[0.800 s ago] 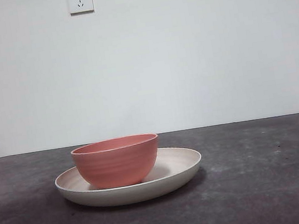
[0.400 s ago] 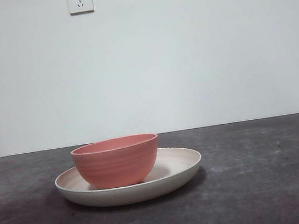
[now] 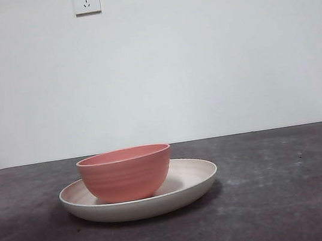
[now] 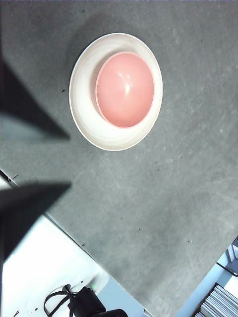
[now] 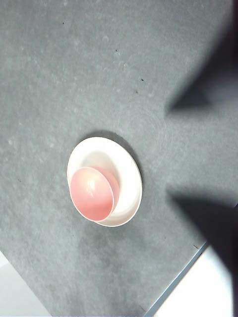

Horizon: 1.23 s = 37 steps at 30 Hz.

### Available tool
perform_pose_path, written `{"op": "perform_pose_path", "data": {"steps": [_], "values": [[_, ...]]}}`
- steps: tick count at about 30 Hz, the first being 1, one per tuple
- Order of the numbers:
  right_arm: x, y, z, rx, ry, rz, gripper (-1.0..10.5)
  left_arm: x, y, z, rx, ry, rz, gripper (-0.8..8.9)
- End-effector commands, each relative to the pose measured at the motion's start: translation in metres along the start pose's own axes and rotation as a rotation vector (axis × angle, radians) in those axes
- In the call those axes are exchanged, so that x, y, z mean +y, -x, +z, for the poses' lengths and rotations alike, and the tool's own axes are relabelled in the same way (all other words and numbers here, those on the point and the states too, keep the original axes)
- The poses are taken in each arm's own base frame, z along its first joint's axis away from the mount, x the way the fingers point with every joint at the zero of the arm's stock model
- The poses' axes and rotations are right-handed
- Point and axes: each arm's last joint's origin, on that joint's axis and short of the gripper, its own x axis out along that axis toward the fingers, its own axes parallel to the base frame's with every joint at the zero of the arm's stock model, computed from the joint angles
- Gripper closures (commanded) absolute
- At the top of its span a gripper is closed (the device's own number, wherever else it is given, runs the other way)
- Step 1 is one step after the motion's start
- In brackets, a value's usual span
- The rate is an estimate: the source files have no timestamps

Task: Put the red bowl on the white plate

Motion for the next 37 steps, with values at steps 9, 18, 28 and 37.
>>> {"op": "perform_pose_path", "data": {"steps": [9, 18, 28, 37], "values": [[0.001, 0.001, 0.003, -0.010, 0.000, 0.006, 9.2, -0.001, 0.002, 0.002, -0.010, -0.007, -0.009, 7.89], [0.001, 0.001, 0.003, -0.010, 0.000, 0.006, 9.2, -0.001, 0.003, 0.002, -0.017, -0.004, -0.003, 7.89], [0.001, 0.001, 0.003, -0.010, 0.000, 0.006, 9.2, 0.027, 0.018, -0.003, -0.114, -0.076, 0.326, 7.89], [0.001, 0.001, 0.003, -0.010, 0.000, 0.006, 9.2, 0.063, -0.005, -0.057, -0.278, -0.165, 0.617, 7.89]]}}
